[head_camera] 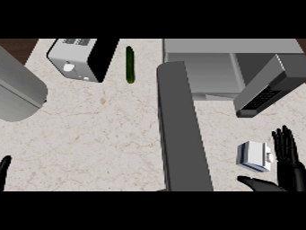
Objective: Pick up the milk, place it into the microwave and close the microwave
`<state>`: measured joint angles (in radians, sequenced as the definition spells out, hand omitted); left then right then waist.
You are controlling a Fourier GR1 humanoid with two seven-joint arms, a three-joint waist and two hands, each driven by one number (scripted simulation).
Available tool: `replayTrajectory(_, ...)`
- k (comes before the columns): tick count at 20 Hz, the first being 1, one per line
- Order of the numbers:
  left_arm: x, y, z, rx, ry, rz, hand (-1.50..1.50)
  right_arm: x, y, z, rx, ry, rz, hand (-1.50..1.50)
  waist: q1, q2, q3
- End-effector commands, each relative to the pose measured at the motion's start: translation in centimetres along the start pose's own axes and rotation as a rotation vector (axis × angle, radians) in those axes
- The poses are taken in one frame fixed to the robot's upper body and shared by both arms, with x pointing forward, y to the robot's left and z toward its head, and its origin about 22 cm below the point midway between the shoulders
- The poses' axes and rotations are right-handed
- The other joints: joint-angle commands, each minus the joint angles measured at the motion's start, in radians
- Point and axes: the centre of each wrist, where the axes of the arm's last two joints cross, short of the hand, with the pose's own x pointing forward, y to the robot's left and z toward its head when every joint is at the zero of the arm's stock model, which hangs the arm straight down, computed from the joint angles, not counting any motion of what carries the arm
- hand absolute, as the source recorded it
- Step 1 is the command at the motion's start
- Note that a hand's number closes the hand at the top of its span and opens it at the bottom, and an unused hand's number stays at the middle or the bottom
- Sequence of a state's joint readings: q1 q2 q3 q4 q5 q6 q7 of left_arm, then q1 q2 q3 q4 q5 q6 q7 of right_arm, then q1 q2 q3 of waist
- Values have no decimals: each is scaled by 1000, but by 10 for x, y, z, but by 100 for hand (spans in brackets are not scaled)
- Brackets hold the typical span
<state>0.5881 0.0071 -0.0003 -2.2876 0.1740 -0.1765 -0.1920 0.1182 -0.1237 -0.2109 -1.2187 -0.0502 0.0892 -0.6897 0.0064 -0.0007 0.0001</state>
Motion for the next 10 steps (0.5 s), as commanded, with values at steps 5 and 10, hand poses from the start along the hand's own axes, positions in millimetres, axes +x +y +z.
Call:
replayTrajectory(5, -6, 13, 8, 5, 3, 12, -150, -38, -1, -3, -100, 44, 96, -150, 6, 1, 0)
replayTrajectory(10, 0, -2, 0, -3, 11, 6, -150, -53, -32, 8, -161, 96, 168, -150, 3, 2, 1)
